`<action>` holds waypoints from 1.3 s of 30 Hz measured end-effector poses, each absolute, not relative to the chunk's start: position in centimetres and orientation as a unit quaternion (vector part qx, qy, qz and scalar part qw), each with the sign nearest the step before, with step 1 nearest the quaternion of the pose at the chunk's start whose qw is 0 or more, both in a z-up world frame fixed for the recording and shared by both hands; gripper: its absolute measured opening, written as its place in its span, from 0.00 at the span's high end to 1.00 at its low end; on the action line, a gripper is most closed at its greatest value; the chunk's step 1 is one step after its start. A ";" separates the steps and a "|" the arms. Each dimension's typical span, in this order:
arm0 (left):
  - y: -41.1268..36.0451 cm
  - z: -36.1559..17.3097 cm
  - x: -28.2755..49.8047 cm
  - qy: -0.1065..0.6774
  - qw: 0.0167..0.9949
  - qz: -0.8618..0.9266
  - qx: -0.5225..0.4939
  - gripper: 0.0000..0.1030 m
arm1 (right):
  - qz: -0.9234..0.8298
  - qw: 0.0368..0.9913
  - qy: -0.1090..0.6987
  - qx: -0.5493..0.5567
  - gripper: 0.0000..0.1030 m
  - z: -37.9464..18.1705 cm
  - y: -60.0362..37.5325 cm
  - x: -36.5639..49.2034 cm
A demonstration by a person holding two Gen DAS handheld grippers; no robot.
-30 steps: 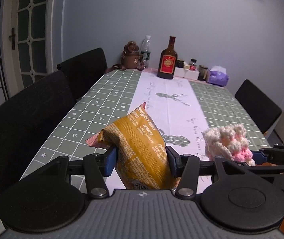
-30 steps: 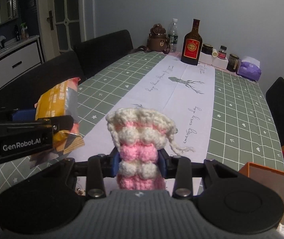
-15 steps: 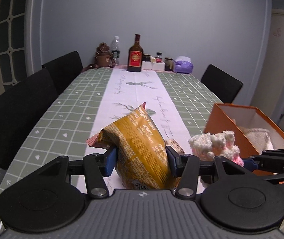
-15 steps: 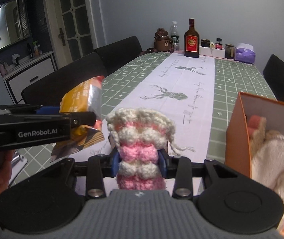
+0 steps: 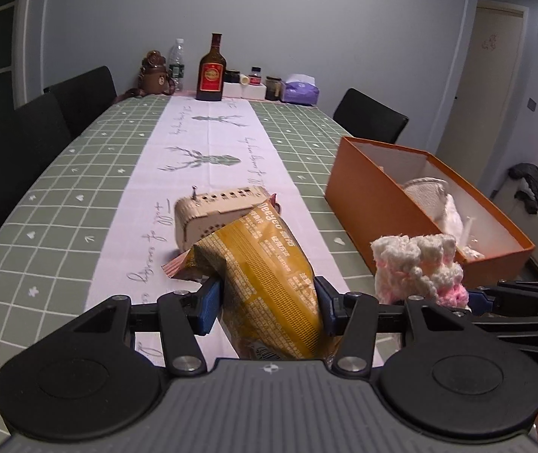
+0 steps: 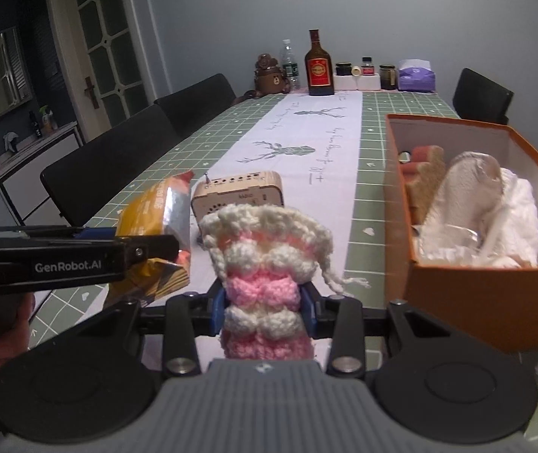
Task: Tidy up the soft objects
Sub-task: 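Lift the snack bag and pouch and carry both over the orange box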
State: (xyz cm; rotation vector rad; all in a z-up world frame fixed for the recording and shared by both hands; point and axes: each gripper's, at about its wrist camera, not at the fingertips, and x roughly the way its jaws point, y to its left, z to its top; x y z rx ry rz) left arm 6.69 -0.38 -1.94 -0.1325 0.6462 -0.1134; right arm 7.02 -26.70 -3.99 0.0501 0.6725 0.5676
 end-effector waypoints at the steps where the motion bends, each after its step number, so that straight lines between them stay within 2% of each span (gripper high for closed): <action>1: -0.7 -1.9 6.4 0.316 0.945 -0.060 -0.066 0.43 | 0.271 0.906 0.323 0.026 0.62 -3.9 -27.2 6.8; 12: -4.7 0.5 7.0 0.292 0.945 -0.130 -0.068 0.43 | 0.222 0.936 0.269 0.041 0.62 -0.4 -32.9 6.7; 22: -10.1 3.9 12.3 0.268 0.938 -0.212 -0.046 0.43 | 0.171 0.950 0.255 0.060 0.61 2.5 -39.4 10.9; 29: -13.9 4.0 17.0 0.292 0.925 -0.243 -0.016 0.43 | 0.155 0.940 0.298 0.059 0.61 2.1 -42.6 15.8; 39: -18.3 0.0 20.5 0.367 0.891 -0.261 0.055 0.43 | 0.137 0.912 0.387 0.001 0.59 -2.7 -42.9 21.5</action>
